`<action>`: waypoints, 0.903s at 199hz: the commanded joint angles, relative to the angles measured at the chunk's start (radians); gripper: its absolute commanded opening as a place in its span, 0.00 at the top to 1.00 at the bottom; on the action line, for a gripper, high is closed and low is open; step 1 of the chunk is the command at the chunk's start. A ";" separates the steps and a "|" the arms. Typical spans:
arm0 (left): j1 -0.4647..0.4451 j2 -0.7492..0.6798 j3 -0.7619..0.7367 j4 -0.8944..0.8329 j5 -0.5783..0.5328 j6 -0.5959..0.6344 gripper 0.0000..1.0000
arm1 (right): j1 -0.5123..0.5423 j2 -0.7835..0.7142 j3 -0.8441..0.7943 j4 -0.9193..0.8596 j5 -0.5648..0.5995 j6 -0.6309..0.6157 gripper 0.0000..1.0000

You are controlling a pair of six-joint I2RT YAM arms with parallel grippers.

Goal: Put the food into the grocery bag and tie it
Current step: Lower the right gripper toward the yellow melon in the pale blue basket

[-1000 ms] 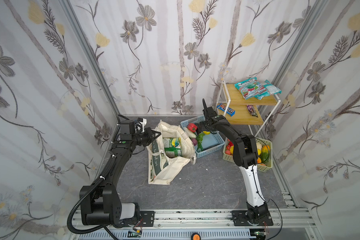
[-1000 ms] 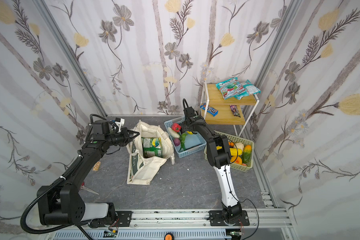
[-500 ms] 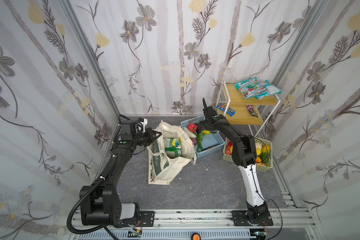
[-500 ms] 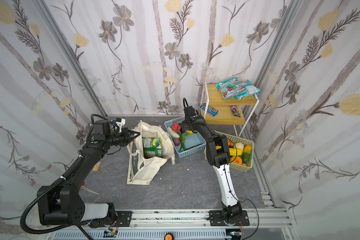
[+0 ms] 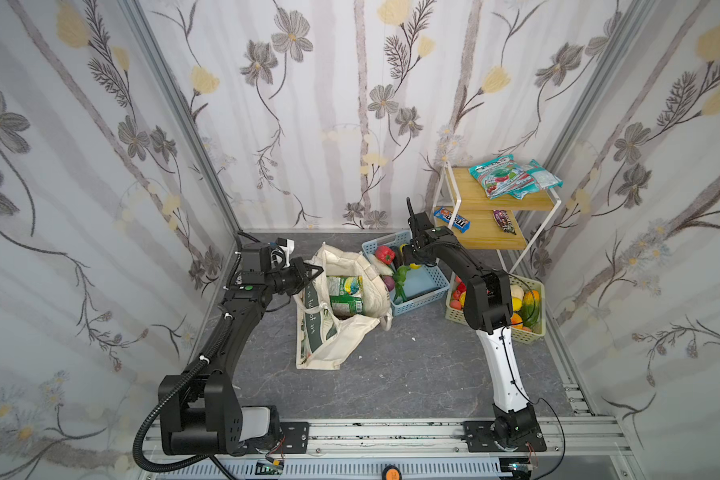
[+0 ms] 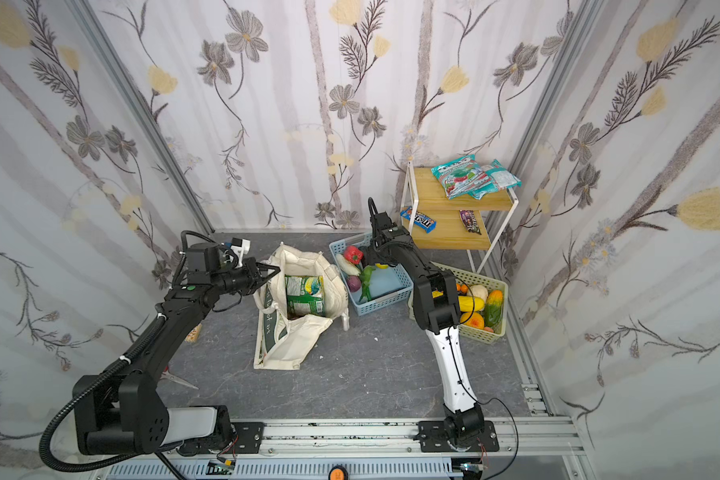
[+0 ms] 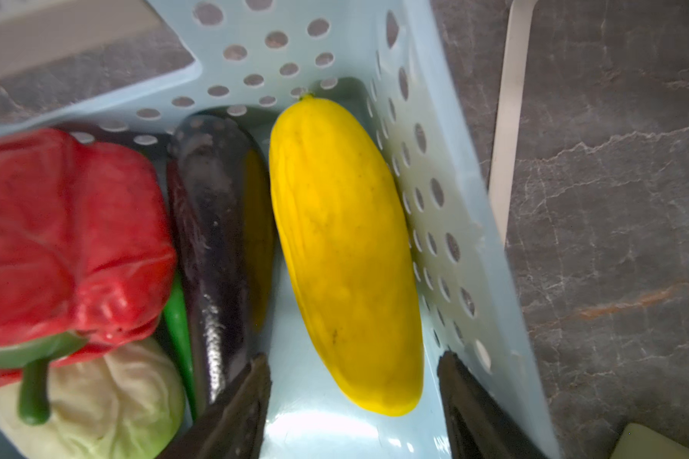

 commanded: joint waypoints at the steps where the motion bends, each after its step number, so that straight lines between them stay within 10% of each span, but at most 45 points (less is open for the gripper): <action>1: -0.001 -0.005 -0.006 0.020 -0.003 -0.003 1.00 | -0.005 0.010 0.010 -0.016 -0.003 -0.005 0.33; 180: -0.001 -0.017 -0.006 0.018 -0.010 0.003 1.00 | -0.033 0.012 0.012 -0.036 -0.084 -0.022 0.54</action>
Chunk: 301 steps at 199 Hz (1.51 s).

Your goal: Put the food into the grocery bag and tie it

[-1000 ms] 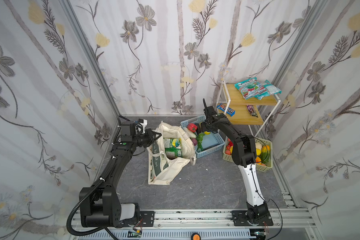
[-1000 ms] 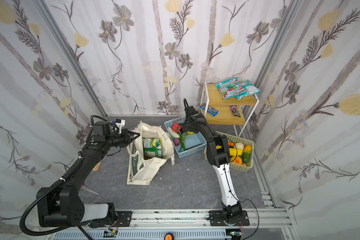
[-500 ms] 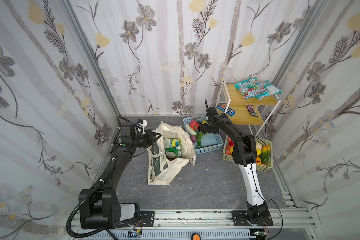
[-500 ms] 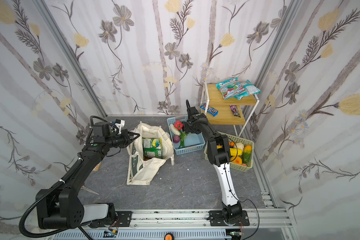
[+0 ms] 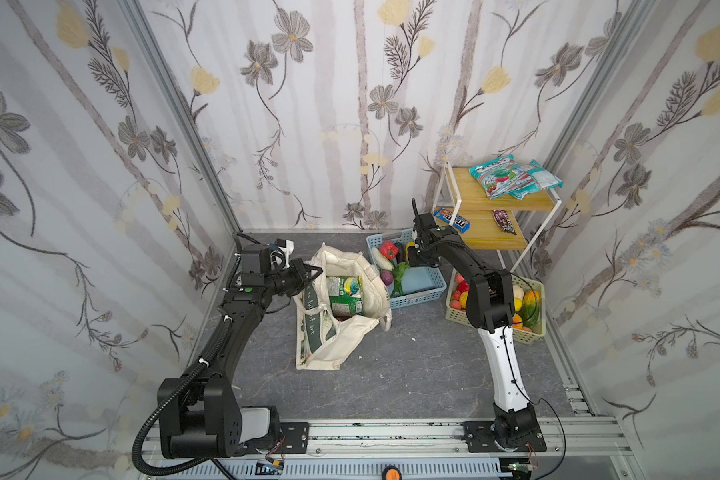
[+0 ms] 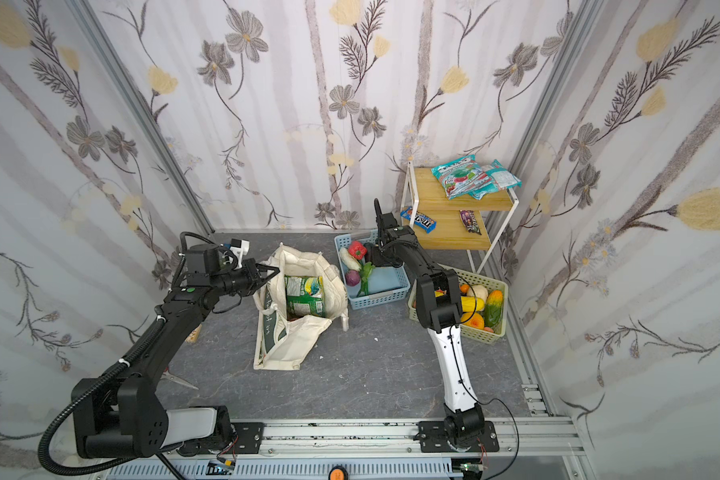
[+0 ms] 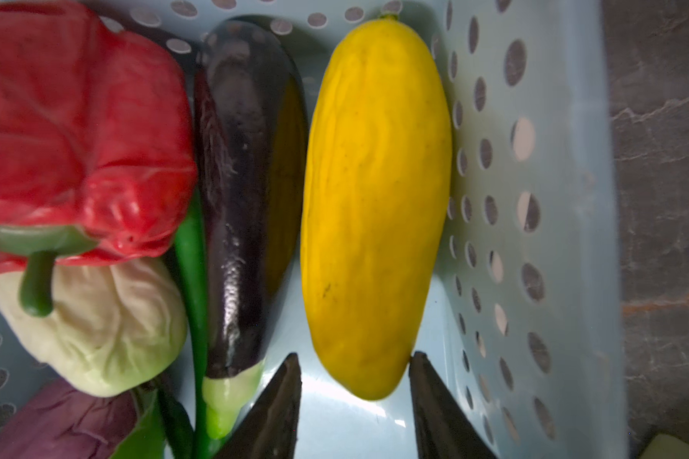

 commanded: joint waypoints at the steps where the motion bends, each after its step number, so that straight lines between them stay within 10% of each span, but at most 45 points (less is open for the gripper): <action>1: 0.000 -0.004 0.003 0.012 0.004 0.002 1.00 | 0.001 0.006 0.002 0.000 0.021 -0.003 0.54; 187: 0.000 -0.005 0.010 0.017 -0.001 0.002 1.00 | 0.002 0.000 0.002 -0.002 0.034 -0.010 0.80; 301: -0.001 0.006 0.042 -0.040 0.009 0.025 1.00 | 0.009 -0.076 0.024 0.081 0.089 -0.035 0.42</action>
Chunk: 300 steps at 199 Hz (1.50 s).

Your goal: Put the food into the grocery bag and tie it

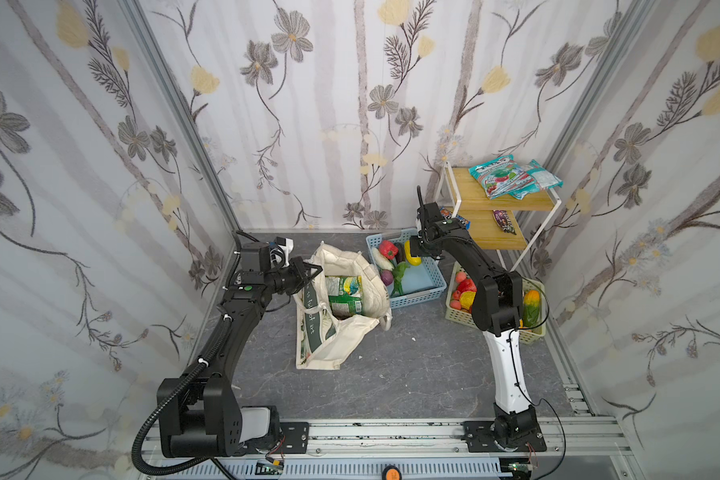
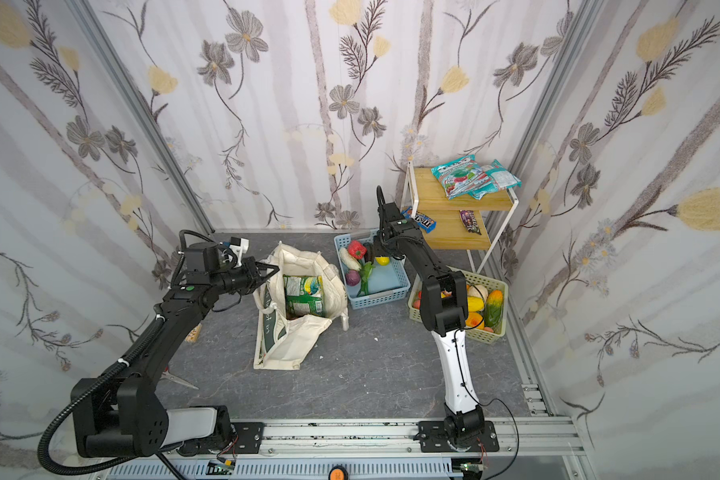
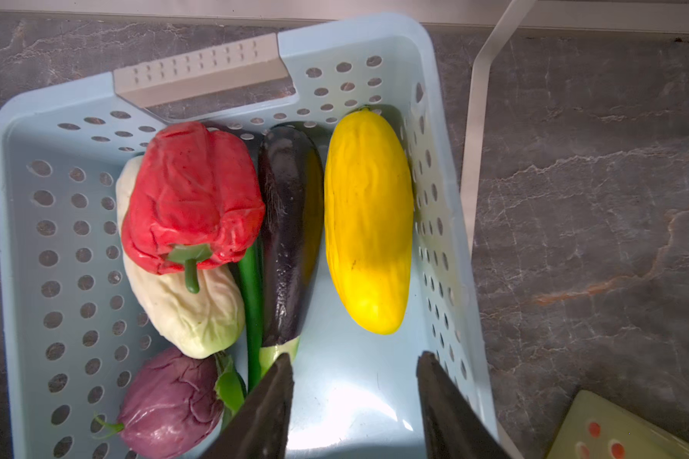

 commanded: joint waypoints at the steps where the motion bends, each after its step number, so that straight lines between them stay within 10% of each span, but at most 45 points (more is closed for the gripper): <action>1: -0.001 0.002 0.018 -0.022 0.016 0.020 1.00 | 0.001 0.017 0.026 0.051 0.056 -0.059 0.42; 57: -0.001 0.001 0.035 -0.080 0.008 0.040 1.00 | -0.008 0.106 0.121 0.028 0.015 -0.145 0.33; 300: -0.002 -0.018 0.054 -0.073 -0.080 0.022 1.00 | -0.048 0.187 0.157 -0.163 -0.007 -0.020 0.51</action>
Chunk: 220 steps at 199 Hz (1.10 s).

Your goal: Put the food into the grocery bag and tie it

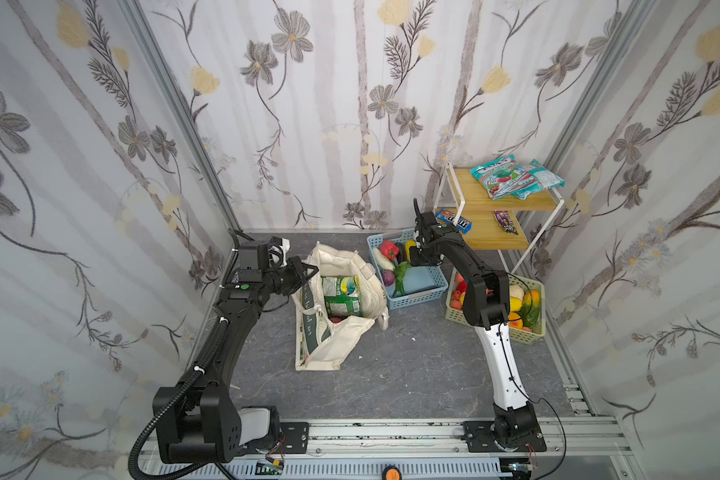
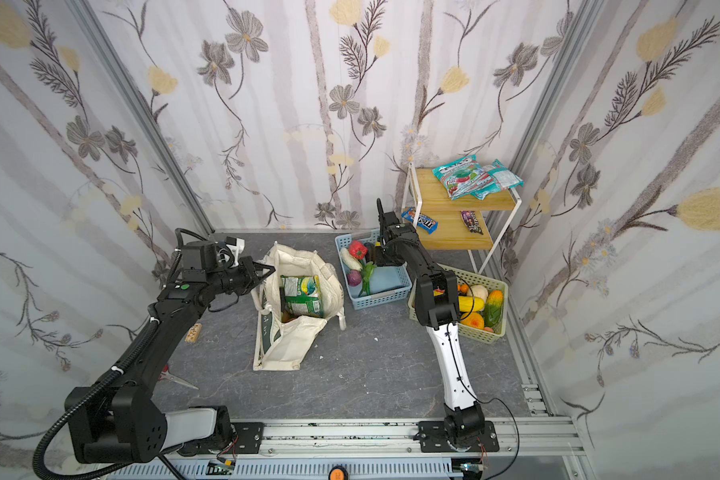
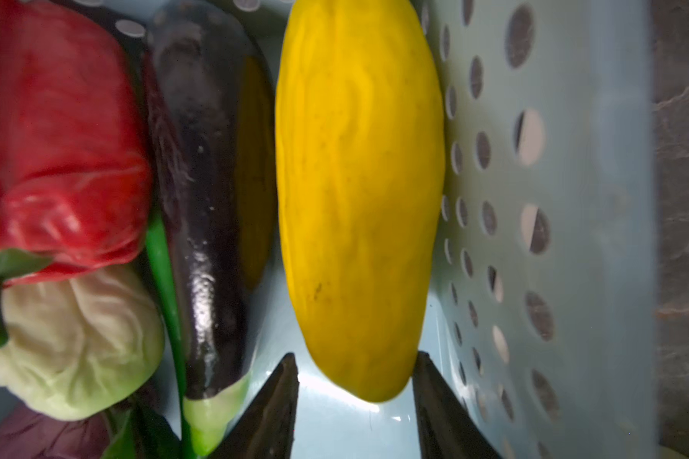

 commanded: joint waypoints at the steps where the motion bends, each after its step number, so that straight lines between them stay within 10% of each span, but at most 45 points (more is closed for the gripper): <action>1: -0.001 0.007 0.013 0.042 -0.001 -0.002 1.00 | -0.013 0.005 0.003 -0.011 0.043 0.018 0.51; 113: 0.001 0.020 0.024 0.040 0.007 0.007 1.00 | -0.014 -0.006 0.001 0.037 -0.012 0.037 0.77; 172: 0.001 0.018 0.023 0.039 0.012 0.013 1.00 | 0.055 -0.161 -0.250 0.086 -0.027 0.029 0.51; 220: 0.001 0.025 0.031 0.046 0.035 0.015 1.00 | 0.112 -0.327 -0.511 0.163 -0.017 0.059 0.49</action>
